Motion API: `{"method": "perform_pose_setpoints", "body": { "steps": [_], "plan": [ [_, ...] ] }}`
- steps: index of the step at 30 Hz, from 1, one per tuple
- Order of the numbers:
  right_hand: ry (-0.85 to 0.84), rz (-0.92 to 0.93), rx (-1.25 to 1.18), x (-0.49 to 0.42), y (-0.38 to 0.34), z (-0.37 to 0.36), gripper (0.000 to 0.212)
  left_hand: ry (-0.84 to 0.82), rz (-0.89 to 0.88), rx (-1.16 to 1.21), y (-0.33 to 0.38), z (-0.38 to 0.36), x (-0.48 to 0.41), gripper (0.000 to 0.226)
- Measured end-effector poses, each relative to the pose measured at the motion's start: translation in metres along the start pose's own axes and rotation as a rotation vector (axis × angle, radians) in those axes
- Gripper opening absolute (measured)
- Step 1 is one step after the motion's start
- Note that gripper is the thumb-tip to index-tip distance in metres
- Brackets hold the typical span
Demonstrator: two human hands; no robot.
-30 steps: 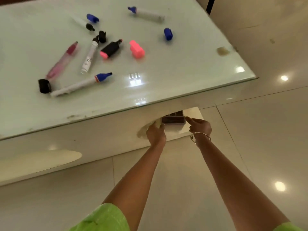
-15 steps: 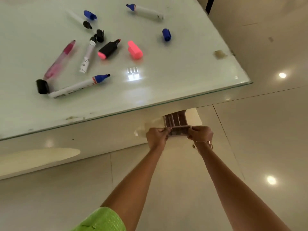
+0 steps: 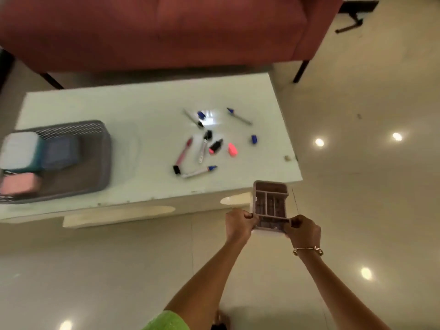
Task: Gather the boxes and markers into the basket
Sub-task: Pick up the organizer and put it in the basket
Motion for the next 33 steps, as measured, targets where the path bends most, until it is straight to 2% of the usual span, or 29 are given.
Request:
{"method": "perform_pose_setpoints", "body": {
  "steps": [4, 7, 9, 12, 17, 21, 24, 28, 33],
  "plan": [
    [-0.014, 0.154, -0.039, 0.000, -0.104, 0.013, 0.029, 0.112, 0.004, 0.051, 0.037, 0.087, 0.028, 0.021],
    [-0.077, 0.208, -0.080, 0.002, -0.178, -0.012, 0.022, 0.199, -0.016, 0.029, 0.049, 0.162, 0.030, 0.020],
    [-0.119, 0.247, -0.100, 0.006, -0.228, -0.041, 0.019, 0.267, -0.007, 0.033, 0.049, 0.220, 0.027, 0.018],
    [-0.160, 0.327, -0.164, 0.020, -0.304, -0.090, 0.029, 0.379, 0.027, 0.033, 0.032, 0.308, 0.015, 0.015],
    [-0.273, 0.416, -0.177, 0.055, -0.416, -0.178, 0.019, 0.466, 0.076, -0.063, -0.002, 0.441, -0.010, 0.023],
    [-0.293, 0.314, -0.218, 0.086, -0.473, -0.249, 0.017, 0.420, 0.051, -0.274, -0.007, 0.533, -0.041, 0.019],
    [-0.321, 0.238, -0.182, 0.110, -0.506, -0.302, 0.022, 0.329, -0.018, -0.433, -0.004, 0.574, -0.078, 0.016],
    [-0.319, 0.126, -0.108, 0.127, -0.532, -0.365, 0.029, 0.200, -0.083, -0.663, -0.006, 0.590, -0.133, 0.021],
    [-0.367, 0.110, 0.002, 0.114, -0.531, -0.414, 0.034, 0.096, -0.082, -0.763, -0.029, 0.583, -0.190, 0.023]
  ]
}}
Point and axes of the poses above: each hand's wrist, its own x-axis away from the middle knuckle, its own z-axis out of the back of the hand, y = z × x, the point moved 6 cm from there along -x, towards the middle knuckle, and after that the axes turned 14 degrees about z, right-handed, at the moved point
